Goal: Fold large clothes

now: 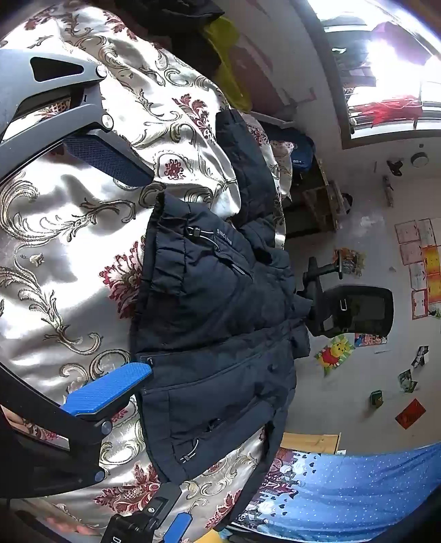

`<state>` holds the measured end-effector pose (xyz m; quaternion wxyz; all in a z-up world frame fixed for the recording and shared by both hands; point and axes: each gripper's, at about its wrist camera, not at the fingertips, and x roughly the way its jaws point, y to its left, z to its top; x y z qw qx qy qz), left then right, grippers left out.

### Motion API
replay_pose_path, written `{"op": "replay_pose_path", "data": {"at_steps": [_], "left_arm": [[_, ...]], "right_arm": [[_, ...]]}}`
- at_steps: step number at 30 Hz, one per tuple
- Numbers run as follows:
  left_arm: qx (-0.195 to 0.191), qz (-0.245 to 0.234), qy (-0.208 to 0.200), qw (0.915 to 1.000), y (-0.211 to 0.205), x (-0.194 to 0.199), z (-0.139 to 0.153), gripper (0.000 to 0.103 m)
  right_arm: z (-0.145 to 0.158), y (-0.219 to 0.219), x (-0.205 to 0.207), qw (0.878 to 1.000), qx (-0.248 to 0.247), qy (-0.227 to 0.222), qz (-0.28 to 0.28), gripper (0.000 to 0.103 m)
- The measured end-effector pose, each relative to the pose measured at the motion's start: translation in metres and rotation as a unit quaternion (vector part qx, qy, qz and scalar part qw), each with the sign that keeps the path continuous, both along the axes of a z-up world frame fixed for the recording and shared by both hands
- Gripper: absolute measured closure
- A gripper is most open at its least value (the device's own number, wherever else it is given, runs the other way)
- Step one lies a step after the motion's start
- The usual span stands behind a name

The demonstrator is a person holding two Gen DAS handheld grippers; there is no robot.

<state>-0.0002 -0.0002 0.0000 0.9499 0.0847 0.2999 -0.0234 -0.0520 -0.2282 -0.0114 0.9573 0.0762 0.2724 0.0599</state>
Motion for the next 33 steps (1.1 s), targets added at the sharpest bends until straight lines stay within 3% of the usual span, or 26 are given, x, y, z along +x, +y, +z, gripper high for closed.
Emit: {"op": "replay_pose_path", "data": {"at_steps": [33], "left_arm": [[-0.004, -0.005, 0.011, 0.9999, -0.0022, 0.001, -0.0028, 0.001]], "right_arm": [[-0.0019, -0.0011, 0.0012, 1.0, 0.001, 0.002, 0.0, 0.0]]}}
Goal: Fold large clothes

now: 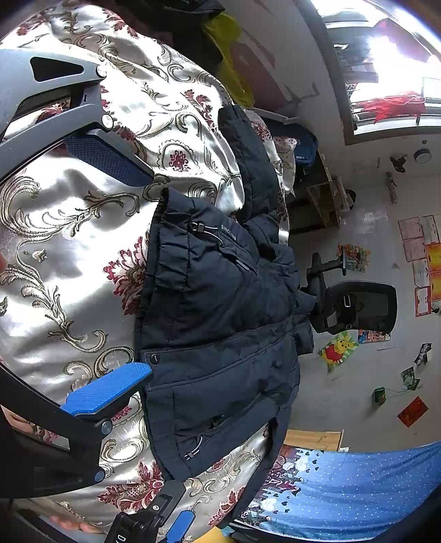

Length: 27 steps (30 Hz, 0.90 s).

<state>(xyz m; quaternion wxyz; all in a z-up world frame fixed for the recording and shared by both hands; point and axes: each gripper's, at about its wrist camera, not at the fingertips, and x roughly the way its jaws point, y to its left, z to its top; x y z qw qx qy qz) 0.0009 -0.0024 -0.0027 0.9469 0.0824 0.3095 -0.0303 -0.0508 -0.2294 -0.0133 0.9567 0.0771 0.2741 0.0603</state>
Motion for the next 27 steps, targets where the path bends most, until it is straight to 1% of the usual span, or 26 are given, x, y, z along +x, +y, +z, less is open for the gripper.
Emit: {"op": "replay_pose_path", "data": {"at_steps": [27], "left_arm": [[0.004, -0.002, 0.001, 1.0, 0.001, 0.0005, 0.0002, 0.001]], "right_arm": [[-0.0002, -0.0003, 0.0009, 1.0, 0.001, 0.001, 0.0, 0.0]]}}
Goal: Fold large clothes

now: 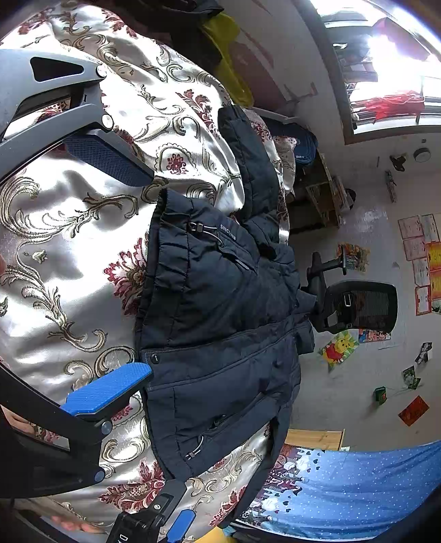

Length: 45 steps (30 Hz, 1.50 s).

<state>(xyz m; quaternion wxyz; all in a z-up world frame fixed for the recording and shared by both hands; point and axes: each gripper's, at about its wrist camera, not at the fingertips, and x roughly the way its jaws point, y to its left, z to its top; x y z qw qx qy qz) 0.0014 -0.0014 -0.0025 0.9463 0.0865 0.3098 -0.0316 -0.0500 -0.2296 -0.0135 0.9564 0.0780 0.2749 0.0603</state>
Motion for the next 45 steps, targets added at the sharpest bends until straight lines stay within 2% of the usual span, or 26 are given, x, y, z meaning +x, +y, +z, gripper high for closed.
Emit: {"op": "replay_pose_path", "data": {"at_steps": [35, 45], "left_arm": [[0.001, -0.002, 0.002, 1.0, -0.0012, -0.0006, 0.0008, 0.001], [0.018, 0.013, 0.018, 0.9996, -0.0032, 0.0033, -0.0059, 0.001]], "right_arm": [[0.0007, -0.0008, -0.0008, 1.0, 0.001, 0.001, 0.0, 0.0], [0.0013, -0.0019, 0.0009, 1.0, -0.012, 0.014, -0.014, 0.0]]}}
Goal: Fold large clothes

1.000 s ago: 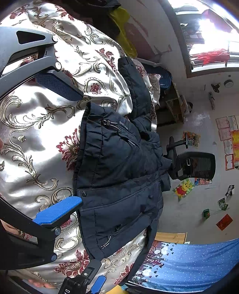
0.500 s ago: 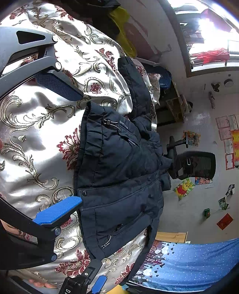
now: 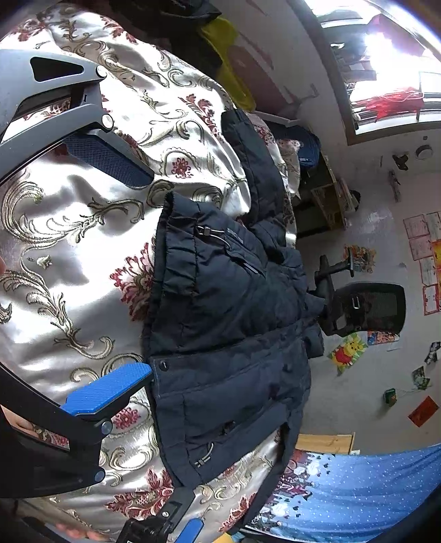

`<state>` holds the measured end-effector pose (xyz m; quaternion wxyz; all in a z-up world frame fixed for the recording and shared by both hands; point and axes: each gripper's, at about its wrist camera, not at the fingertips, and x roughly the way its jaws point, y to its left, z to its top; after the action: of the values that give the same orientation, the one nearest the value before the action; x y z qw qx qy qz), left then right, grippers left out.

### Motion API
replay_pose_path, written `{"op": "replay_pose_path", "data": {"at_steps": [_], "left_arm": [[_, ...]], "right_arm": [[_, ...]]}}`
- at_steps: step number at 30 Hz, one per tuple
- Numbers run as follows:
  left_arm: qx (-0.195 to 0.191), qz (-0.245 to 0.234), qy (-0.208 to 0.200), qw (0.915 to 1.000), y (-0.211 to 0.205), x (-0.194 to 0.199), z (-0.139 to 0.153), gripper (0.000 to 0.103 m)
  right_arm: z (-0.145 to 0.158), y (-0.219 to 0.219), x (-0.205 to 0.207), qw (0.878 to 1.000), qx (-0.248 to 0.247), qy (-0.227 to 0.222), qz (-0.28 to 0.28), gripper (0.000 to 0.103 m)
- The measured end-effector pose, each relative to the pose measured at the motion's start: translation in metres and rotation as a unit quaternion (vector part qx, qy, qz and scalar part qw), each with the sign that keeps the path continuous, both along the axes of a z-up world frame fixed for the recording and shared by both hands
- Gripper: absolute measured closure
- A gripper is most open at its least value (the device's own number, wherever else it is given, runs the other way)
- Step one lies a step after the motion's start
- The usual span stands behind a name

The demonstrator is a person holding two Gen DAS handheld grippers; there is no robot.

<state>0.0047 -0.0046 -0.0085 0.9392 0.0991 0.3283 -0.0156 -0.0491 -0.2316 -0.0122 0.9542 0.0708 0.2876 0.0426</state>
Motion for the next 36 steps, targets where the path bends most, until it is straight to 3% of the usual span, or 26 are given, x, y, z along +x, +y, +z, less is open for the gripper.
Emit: {"op": "replay_pose_path", "data": {"at_steps": [11, 15, 21, 27, 36], "left_arm": [[0.04, 0.021, 0.046, 0.9979, -0.007, 0.027, -0.002, 0.001], [0.044, 0.018, 0.043, 0.998, -0.012, 0.045, 0.015, 0.001], [0.041, 0.029, 0.012, 0.9987, -0.015, 0.069, 0.067, 0.001], [0.031, 0.02, -0.004, 0.9993, -0.019, 0.091, 0.106, 0.001], [0.039, 0.007, 0.004, 0.9992, -0.036, 0.122, 0.123, 0.001]], "right_arm": [[0.001, -0.016, 0.001, 0.999, 0.006, 0.022, -0.028, 0.0], [0.012, -0.025, 0.004, 0.997, -0.008, 0.033, -0.07, 0.0], [0.022, -0.044, 0.01, 0.994, -0.005, 0.035, -0.105, 0.0], [0.038, -0.068, 0.023, 0.992, 0.025, 0.002, -0.127, 0.0], [0.062, -0.122, 0.069, 0.983, 0.068, -0.052, -0.163, 0.0]]}}
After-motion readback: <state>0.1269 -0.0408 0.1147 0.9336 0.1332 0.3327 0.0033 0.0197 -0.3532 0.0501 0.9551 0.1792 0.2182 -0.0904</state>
